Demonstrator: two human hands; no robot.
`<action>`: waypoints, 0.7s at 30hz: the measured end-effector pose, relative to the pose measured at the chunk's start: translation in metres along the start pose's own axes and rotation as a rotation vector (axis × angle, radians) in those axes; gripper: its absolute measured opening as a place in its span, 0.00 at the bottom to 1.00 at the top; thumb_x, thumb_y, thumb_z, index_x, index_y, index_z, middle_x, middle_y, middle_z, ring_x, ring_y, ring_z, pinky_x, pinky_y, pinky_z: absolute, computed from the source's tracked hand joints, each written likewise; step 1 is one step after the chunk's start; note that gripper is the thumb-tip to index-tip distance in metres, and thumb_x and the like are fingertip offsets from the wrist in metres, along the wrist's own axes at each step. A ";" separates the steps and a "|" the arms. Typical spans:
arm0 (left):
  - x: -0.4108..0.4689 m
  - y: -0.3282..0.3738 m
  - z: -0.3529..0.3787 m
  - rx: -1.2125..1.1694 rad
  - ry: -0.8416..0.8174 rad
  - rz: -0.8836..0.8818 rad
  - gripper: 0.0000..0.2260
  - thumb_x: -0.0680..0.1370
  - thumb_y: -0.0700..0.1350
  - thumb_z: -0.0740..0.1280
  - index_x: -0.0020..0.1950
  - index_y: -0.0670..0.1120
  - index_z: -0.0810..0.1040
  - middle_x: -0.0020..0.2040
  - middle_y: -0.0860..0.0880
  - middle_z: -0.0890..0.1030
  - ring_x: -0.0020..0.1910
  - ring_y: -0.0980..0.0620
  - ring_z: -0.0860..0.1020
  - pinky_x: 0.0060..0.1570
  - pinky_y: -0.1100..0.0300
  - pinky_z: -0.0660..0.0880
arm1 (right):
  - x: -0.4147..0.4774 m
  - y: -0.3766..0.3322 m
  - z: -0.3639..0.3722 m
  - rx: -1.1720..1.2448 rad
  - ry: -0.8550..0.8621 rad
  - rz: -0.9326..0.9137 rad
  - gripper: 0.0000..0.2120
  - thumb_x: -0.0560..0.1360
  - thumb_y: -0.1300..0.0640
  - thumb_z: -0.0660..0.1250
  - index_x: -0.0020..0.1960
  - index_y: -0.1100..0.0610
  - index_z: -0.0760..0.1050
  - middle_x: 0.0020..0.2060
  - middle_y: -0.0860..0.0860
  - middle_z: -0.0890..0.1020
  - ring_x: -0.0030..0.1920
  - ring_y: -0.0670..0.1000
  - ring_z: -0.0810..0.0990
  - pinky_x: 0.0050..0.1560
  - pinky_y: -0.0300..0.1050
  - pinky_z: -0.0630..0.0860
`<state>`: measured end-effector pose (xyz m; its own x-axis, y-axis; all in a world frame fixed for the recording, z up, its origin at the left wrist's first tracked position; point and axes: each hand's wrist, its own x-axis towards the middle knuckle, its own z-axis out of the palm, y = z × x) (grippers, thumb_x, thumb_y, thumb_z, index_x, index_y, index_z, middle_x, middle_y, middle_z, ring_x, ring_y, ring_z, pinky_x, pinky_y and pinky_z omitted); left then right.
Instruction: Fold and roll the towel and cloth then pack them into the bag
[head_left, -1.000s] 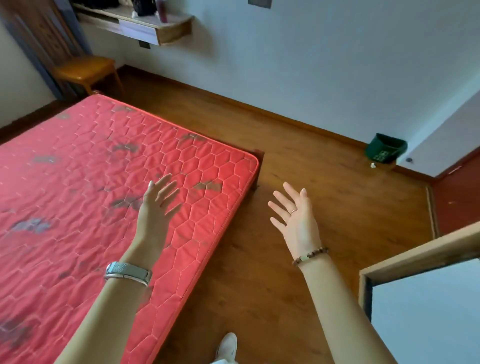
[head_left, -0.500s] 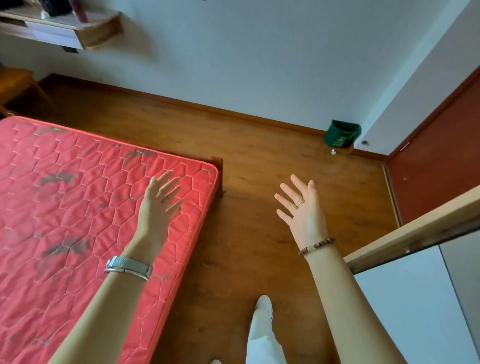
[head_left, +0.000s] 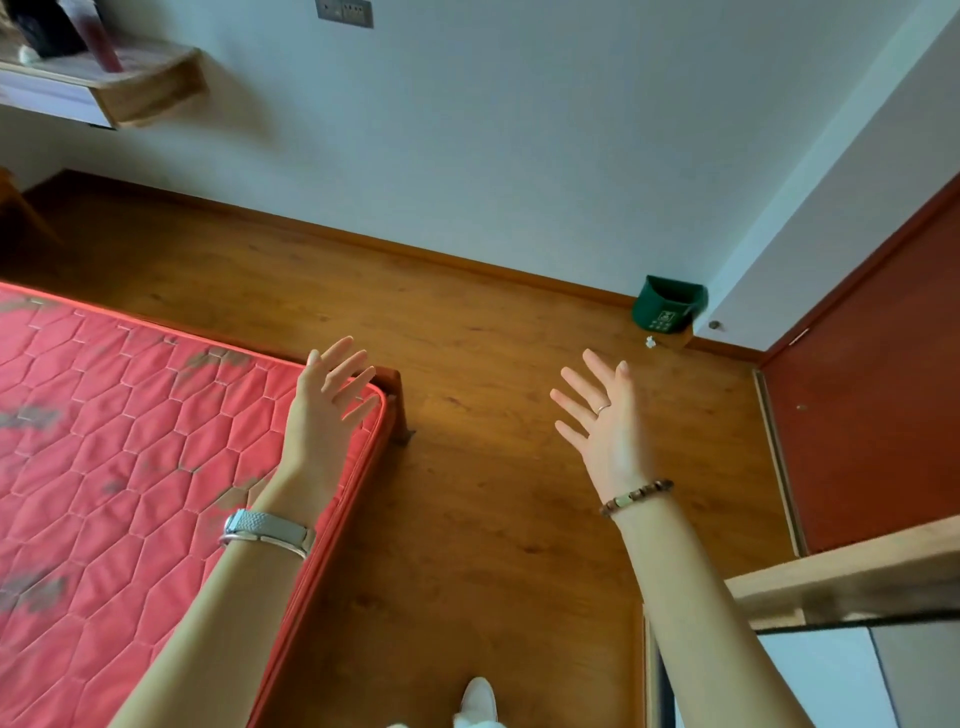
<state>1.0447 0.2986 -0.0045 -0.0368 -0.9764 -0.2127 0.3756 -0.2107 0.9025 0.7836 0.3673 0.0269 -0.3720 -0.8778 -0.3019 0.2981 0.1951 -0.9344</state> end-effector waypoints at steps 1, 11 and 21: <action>0.007 -0.001 0.007 -0.001 -0.001 0.004 0.20 0.84 0.57 0.52 0.71 0.51 0.73 0.69 0.48 0.77 0.67 0.50 0.76 0.68 0.48 0.71 | 0.011 -0.005 -0.002 -0.006 -0.005 -0.003 0.27 0.81 0.38 0.45 0.73 0.48 0.67 0.69 0.51 0.74 0.66 0.54 0.76 0.71 0.61 0.65; 0.084 -0.002 0.037 -0.006 0.017 0.010 0.20 0.84 0.58 0.51 0.70 0.52 0.73 0.69 0.48 0.77 0.68 0.50 0.75 0.66 0.49 0.71 | 0.101 -0.028 -0.006 -0.028 -0.012 -0.005 0.26 0.81 0.39 0.47 0.73 0.47 0.67 0.69 0.51 0.74 0.65 0.53 0.76 0.70 0.62 0.66; 0.213 0.018 0.049 0.063 0.043 0.045 0.20 0.85 0.56 0.50 0.70 0.52 0.73 0.68 0.49 0.77 0.67 0.51 0.76 0.66 0.50 0.73 | 0.221 -0.056 0.040 -0.030 -0.031 -0.007 0.26 0.80 0.38 0.49 0.73 0.47 0.67 0.70 0.51 0.73 0.66 0.54 0.75 0.68 0.62 0.68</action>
<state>0.9978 0.0845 -0.0153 0.0187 -0.9823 -0.1861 0.3167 -0.1707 0.9330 0.7198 0.1446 0.0196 -0.3468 -0.8922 -0.2893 0.2690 0.2009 -0.9419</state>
